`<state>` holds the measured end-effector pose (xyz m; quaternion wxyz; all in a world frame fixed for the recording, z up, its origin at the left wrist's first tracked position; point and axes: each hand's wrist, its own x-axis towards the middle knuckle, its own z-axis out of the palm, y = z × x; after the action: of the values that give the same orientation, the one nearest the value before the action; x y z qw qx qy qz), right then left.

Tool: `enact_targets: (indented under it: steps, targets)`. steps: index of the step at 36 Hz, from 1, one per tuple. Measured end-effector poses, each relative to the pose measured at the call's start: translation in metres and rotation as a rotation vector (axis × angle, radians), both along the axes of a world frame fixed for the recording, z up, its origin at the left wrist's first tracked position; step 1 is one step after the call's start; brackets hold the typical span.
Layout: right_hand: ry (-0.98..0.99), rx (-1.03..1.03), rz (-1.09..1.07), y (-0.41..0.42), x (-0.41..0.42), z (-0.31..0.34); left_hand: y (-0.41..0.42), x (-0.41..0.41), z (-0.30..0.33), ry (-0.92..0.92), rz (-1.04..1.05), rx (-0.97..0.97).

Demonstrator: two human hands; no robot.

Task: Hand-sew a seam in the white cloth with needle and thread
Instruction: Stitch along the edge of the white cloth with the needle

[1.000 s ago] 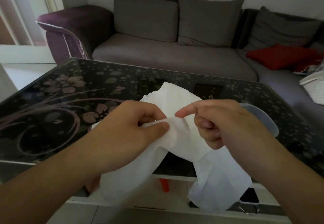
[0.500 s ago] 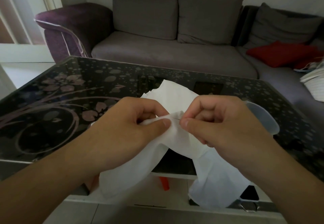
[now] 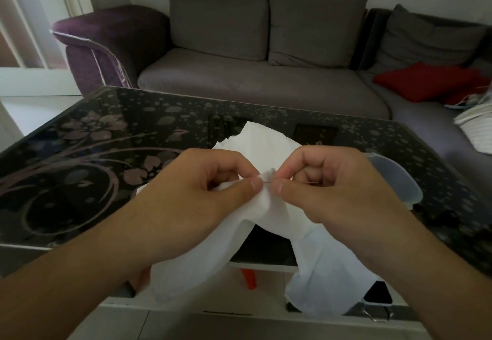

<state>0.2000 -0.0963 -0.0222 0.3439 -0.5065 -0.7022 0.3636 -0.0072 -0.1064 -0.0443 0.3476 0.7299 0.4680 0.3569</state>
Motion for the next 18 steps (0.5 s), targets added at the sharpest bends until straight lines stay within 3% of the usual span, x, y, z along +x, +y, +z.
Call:
enact_targets:
  steps: [6, 18]
  targets:
    - [0.148, -0.078, -0.045, -0.002, -0.003, -0.002, -0.001, 0.002, 0.003, 0.004, 0.015, -0.008]
    - [0.188, -0.011, -0.023, -0.008, -0.012, -0.006, -0.004, 0.003, 0.004, -0.047, 0.003, 0.001]
